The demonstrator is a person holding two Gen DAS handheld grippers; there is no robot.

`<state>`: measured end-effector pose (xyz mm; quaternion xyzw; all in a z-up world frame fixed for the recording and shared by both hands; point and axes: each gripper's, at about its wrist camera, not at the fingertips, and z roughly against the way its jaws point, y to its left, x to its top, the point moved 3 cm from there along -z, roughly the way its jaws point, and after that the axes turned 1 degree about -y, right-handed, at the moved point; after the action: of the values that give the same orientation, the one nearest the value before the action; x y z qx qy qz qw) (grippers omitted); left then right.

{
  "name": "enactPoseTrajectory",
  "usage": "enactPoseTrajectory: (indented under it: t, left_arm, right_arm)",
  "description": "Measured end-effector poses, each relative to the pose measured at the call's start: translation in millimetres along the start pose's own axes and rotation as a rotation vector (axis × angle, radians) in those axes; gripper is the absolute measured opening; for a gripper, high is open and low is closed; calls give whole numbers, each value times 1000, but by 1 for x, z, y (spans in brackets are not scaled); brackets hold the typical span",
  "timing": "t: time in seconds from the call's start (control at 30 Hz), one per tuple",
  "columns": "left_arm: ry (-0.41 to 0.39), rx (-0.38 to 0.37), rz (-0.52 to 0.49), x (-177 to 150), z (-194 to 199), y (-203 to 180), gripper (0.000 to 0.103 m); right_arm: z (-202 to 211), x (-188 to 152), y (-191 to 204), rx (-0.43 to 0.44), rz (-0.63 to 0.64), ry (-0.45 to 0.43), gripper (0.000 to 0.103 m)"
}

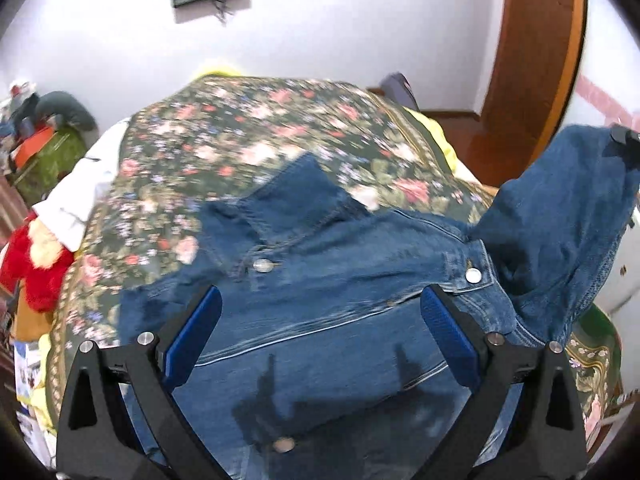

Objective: Fold large clothes

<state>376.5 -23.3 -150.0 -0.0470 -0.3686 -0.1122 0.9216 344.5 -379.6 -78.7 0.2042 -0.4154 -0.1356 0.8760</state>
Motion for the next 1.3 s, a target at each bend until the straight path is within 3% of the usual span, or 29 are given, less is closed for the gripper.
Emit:
enactPoseTrajectory:
  t: [0.17,0.33,0.5,0.63,0.8,0.97,1.1,1.3]
  left_arm:
    - [-42,53,36,-16,31,42,101]
    - [-38,96,78,-42,47,78,101]
    - [-15,148,121,-73,56,110,101]
    - [26,159,165,-94,54,128,101]
    - [60,163,170,-107,47,129,101]
    - [59,164,129,-102,46,113,101]
    - [41,144,77,-85,45,90,101]
    - [19,119,-36,-49,33,42,101]
  right_arm:
    - [-28,-8,91,90,129,46,11]
    - [-86,-56,161,138,218,184,11]
    - [-151,-126,186,139,237,379,11]
    - [-189,-186,182,101,263,554,11]
    - [-202,-230,166,66,309,734,11]
    - [-173,-232,165,61,430,728,12]
    - [-143,-220,161,92,442,710,12]
    - [-101,-167,130,78,373,562,12]
